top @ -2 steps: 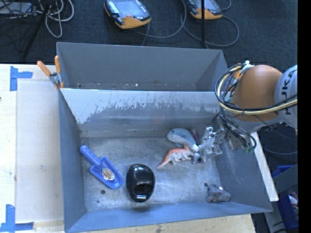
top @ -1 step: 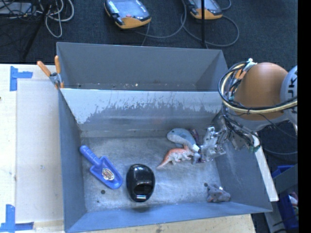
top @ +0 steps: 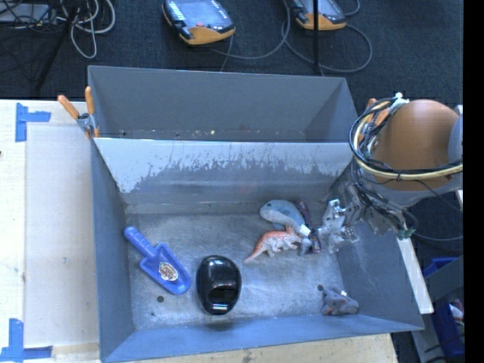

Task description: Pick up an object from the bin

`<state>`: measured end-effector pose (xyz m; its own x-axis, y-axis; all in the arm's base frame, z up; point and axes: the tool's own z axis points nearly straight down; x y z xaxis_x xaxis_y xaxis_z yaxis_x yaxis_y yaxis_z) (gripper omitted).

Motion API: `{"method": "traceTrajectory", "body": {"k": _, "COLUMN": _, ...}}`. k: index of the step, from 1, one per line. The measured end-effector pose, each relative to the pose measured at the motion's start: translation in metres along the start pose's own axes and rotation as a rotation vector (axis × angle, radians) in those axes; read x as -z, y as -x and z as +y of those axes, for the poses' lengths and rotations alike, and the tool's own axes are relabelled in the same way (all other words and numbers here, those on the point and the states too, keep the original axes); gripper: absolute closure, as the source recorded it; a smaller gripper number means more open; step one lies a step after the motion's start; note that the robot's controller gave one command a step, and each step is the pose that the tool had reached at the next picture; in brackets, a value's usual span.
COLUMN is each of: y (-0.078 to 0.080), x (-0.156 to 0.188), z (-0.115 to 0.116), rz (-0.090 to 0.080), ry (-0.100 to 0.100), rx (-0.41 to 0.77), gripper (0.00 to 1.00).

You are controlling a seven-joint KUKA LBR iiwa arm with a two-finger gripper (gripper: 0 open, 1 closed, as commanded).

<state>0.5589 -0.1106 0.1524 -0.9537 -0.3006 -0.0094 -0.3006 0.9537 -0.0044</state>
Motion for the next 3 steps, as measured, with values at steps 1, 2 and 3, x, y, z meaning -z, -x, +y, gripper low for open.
{"method": "traceTrajectory", "body": {"k": 1, "y": 0.010, "x": 0.115, "z": 0.008, "rz": 0.010, "ry": 0.006, "rx": -0.021, "gripper": 0.00}}
{"method": "traceTrajectory", "body": {"k": 2, "y": 0.014, "x": 0.136, "z": 0.010, "rz": 0.005, "ry": 0.003, "rx": -0.025, "gripper": 0.00}}
{"method": "traceTrajectory", "body": {"k": 3, "y": 0.022, "x": 0.081, "z": 0.014, "rz": 0.004, "ry": 0.002, "rx": -0.027, "gripper": 0.00}}
